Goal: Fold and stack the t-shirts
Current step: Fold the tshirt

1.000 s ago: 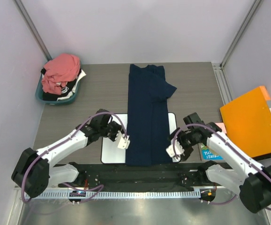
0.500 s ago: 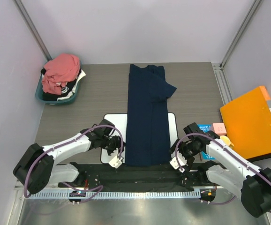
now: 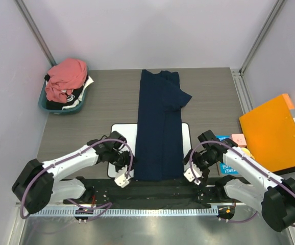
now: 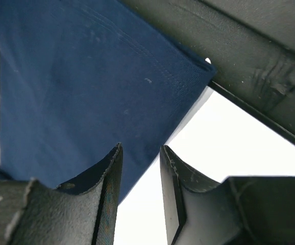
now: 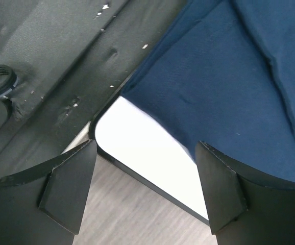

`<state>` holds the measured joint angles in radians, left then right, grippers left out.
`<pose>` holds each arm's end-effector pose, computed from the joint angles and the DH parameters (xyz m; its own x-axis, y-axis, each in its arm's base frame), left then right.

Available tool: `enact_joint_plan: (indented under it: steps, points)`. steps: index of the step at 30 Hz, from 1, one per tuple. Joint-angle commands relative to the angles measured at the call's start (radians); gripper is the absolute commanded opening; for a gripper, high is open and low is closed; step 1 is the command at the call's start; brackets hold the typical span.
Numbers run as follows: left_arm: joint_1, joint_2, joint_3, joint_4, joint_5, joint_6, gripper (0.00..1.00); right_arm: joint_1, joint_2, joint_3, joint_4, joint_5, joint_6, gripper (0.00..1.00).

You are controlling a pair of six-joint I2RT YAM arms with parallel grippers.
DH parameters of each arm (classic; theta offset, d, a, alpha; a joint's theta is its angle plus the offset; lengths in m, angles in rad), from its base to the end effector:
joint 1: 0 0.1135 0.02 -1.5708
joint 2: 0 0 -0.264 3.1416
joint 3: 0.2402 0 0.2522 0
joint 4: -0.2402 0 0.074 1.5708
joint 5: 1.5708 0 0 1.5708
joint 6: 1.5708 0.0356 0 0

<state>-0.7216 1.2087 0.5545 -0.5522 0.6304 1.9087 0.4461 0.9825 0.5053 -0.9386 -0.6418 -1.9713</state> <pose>0.1318 -0.1439 0.1629 0.8848 0.2366 -0.4015 0.4326 -0.7374 0.5188 0.1121 0.0772 0.1726 0.7425 -0.4625 -0.4845 -0.6535 -0.6587 -0.3728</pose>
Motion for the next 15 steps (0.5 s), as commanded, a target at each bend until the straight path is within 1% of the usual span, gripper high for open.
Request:
enact_joint_plan:
  steps: [1, 4, 8, 15]
  points:
    - [-0.01, -0.084, 0.051, -0.199, 0.078, 0.082, 0.38, 0.009, 0.028, 0.087, -0.115, -0.039, -0.158, 0.84]
    - [-0.028, -0.106, 0.044, -0.235, 0.081, 0.078, 0.39, 0.009, 0.054, 0.107, -0.158, -0.044, -0.181, 0.84]
    - [-0.042, -0.11, 0.03, -0.249, 0.086, 0.072, 0.39, 0.025, 0.058, 0.099, -0.149, -0.059, -0.182, 0.84]
    - [-0.055, -0.089, 0.022, -0.233, 0.089, 0.056, 0.4, 0.085, 0.062, 0.05, 0.052, -0.078, -0.037, 0.81]
